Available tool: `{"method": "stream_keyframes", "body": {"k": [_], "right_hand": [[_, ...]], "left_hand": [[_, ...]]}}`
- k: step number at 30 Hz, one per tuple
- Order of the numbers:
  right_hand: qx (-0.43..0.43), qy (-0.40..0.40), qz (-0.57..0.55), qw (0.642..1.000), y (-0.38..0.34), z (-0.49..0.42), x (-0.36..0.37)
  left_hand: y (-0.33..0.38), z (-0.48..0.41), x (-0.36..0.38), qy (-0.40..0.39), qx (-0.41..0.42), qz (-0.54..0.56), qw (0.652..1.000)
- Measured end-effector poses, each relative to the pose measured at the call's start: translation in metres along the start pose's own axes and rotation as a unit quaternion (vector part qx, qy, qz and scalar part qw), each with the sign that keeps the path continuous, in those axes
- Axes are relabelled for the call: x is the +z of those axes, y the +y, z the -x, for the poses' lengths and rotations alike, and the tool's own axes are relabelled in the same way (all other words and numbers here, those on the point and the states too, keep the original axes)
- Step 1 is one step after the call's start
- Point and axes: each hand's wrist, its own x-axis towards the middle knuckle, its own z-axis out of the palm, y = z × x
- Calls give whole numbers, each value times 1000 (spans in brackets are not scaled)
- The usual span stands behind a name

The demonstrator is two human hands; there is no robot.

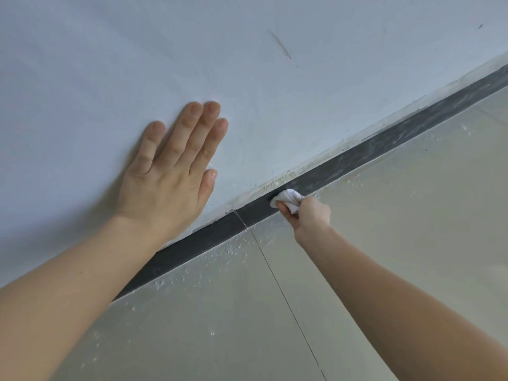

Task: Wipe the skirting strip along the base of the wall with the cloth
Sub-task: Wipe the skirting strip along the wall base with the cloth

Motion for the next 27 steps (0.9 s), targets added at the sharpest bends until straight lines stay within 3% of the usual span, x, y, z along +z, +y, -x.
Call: {"method": "stream_keyframes", "body": {"k": [3, 9, 12, 18, 23, 24, 27], "right_hand": [[13, 32, 58, 998, 12, 12, -11], [139, -119, 116, 976, 100, 53, 24], [132, -123, 129, 975, 94, 49, 43], [94, -75, 59, 991, 23, 32, 23], [4, -9, -157, 987, 10, 24, -7], [11, -1, -146, 989, 17, 22, -9], [56, -41, 32, 997, 60, 28, 1]], "left_hand": [[-1, -2, -2, -2, 0, 14, 1000], [1, 0, -1, 2, 6, 26, 1000], [0, -1, -3, 0, 6, 35, 999], [1, -1, -2, -4, 8, 29, 1000], [0, -1, -3, -8, 7, 29, 1000], [0, 0, -3, -8, 8, 29, 1000], [1, 0, -2, -8, 10, 32, 999]]}}
